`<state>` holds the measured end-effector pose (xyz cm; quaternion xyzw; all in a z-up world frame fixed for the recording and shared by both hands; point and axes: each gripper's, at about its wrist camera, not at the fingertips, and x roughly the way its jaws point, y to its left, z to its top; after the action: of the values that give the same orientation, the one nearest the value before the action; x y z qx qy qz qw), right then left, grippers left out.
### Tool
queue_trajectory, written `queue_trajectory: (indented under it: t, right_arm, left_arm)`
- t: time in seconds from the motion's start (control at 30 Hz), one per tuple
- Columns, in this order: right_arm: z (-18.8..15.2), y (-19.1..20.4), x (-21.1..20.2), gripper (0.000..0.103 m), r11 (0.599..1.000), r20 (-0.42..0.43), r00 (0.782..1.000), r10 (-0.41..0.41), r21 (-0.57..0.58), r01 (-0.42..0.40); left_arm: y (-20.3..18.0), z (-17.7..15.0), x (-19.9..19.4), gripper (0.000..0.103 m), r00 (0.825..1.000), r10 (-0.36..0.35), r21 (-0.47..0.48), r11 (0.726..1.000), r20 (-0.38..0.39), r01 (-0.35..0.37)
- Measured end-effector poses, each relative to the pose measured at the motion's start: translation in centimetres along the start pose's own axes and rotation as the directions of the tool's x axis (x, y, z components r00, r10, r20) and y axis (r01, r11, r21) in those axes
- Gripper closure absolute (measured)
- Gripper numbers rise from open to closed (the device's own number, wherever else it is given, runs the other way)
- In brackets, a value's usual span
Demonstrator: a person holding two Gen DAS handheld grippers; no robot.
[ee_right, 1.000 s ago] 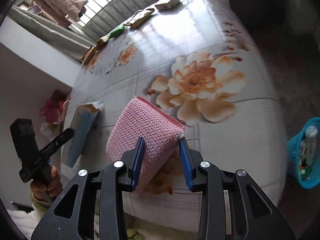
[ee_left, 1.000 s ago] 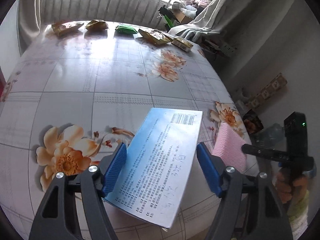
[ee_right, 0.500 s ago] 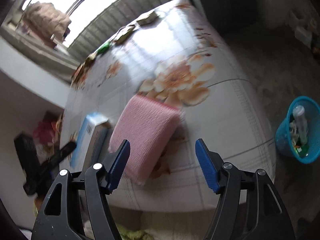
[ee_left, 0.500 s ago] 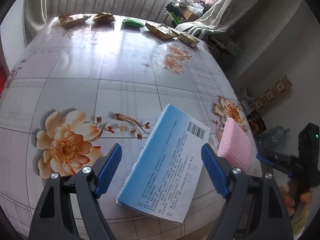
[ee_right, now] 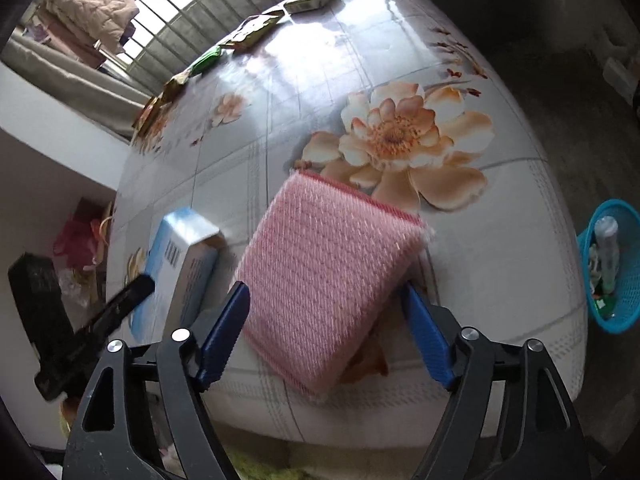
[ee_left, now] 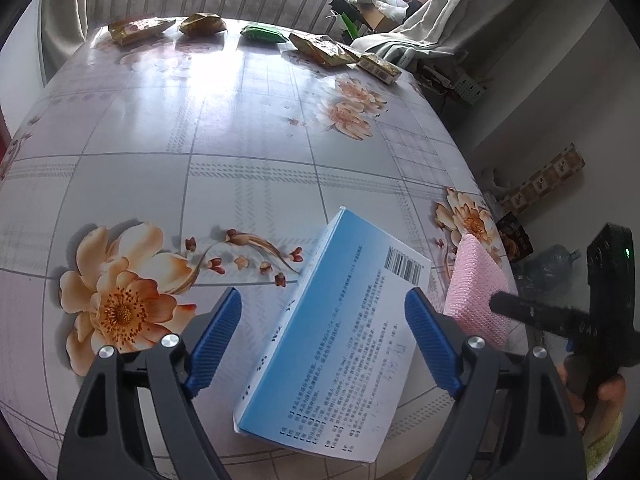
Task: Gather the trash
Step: 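Grasp the blue medicine box with the left tool while the right tool grasps the pink sponge, then lift the blue box with the left tool while the right tool lifts the pink sponge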
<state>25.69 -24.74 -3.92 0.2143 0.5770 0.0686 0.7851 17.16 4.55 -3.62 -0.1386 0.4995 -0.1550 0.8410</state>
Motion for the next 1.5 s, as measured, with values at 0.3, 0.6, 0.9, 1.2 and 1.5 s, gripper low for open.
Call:
queue_trajectory:
  t: [0.3, 0.6, 0.9, 1.2, 1.5]
  right_arm:
    - [2.2, 3.1, 2.6, 0.019, 0.994, 0.031, 0.995, -0.097, -0.043, 0.099]
    - [0.9, 5.3, 2.9, 0.019, 0.952, 0.077, 0.977, -0.201, -0.220, 0.213]
    - [-0.1, 5.0, 2.5, 0.019, 0.949, 0.072, 0.981, -0.178, -0.251, 0.190]
    - [-1.2, 4.0, 1.4, 0.019, 0.947, 0.084, 0.981, -0.172, -0.259, 0.189]
    - [-1.5, 3.6, 1.5, 0.021, 0.942, 0.069, 0.983, -0.173, -0.279, 0.186]
  left_arm:
    - [-0.1, -0.2, 0.7, 0.020, 1.000, -0.014, -0.006, 1.000, -0.021, 0.014]
    - [-1.0, -0.2, 0.9, 0.014, 1.000, 0.004, 0.081, 0.997, -0.030, -0.001]
    - [-2.5, -1.2, 1.2, 0.014, 0.990, -0.071, 0.116, 0.990, -0.118, 0.085]
    - [-4.3, -1.6, 1.8, 0.014, 0.995, 0.000, 0.169, 0.985, -0.097, 0.017]
    - [-5.6, -1.6, 3.4, 0.014, 0.993, 0.105, 0.267, 0.960, -0.054, -0.087]
